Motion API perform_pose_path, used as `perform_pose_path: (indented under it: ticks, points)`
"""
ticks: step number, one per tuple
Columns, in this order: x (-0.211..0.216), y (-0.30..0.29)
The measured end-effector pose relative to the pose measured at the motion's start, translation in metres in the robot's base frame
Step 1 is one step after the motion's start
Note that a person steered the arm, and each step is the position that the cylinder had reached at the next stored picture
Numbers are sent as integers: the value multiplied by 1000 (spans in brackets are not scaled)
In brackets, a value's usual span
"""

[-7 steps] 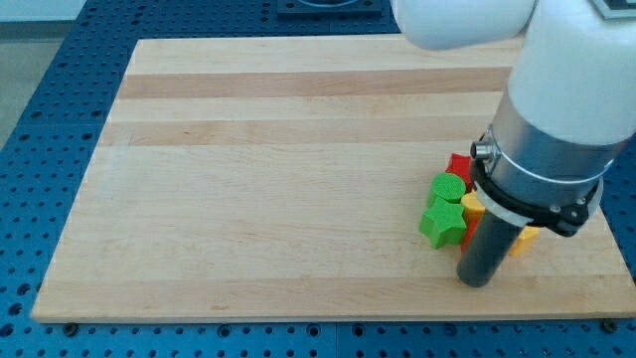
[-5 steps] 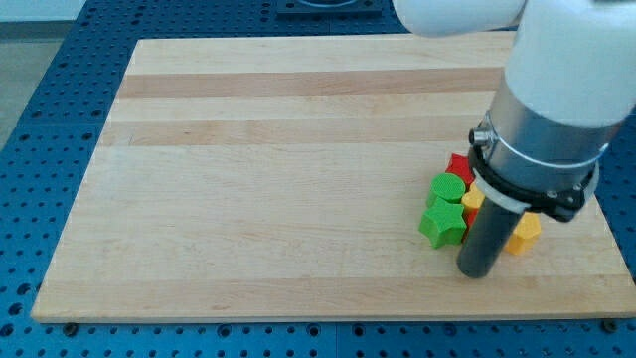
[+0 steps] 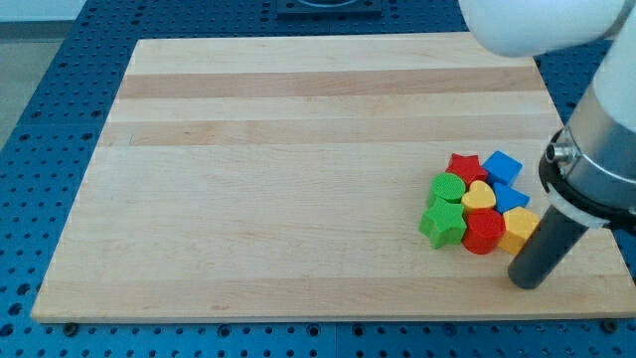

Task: Slightly move the yellow hexagon into the group of blocks

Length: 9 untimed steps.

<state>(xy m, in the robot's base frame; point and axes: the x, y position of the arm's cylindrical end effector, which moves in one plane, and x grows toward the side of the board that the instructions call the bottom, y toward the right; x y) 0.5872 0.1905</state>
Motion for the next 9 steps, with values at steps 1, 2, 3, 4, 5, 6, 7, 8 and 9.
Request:
perform_pose_path:
  ticks: [1, 2, 3, 4, 5, 6, 7, 8, 9]
  points:
    - [-5, 0]
    - [-14, 0]
    - [-21, 0]
    - [-21, 0]
    - [1, 0]
    - [31, -33]
    - [23, -129]
    - [-51, -226]
    - [-160, -236]
